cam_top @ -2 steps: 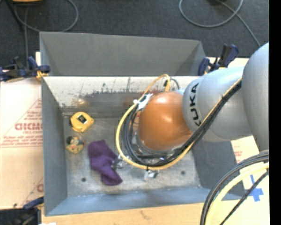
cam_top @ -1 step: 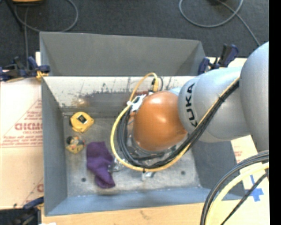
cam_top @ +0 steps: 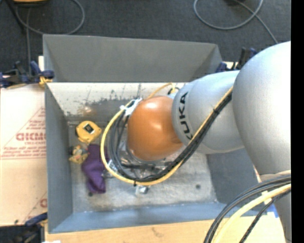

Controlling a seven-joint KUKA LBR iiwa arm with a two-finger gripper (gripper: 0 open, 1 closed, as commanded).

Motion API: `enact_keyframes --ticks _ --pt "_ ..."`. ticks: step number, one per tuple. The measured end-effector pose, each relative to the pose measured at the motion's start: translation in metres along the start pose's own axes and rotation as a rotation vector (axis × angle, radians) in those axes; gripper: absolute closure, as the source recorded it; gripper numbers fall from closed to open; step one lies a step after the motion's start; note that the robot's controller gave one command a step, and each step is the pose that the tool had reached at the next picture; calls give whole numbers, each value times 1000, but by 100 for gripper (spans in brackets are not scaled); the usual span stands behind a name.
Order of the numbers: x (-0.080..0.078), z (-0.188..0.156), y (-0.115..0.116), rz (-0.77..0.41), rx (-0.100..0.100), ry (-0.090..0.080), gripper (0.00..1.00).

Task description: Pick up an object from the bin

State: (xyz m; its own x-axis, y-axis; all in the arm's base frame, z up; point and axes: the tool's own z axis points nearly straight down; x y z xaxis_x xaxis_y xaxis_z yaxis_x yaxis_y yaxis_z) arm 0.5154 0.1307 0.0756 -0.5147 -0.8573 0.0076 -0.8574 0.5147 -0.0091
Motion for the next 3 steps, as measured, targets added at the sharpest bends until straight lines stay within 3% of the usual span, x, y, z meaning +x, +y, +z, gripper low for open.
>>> enact_keyframes --ticks 1,2,3 --pt "-33 -11 10 -68 -8 -9 0" --pt "-40 -60 -9 -302 -8 -10 0" --pt "-78 -58 -33 -159 3 -21 0"
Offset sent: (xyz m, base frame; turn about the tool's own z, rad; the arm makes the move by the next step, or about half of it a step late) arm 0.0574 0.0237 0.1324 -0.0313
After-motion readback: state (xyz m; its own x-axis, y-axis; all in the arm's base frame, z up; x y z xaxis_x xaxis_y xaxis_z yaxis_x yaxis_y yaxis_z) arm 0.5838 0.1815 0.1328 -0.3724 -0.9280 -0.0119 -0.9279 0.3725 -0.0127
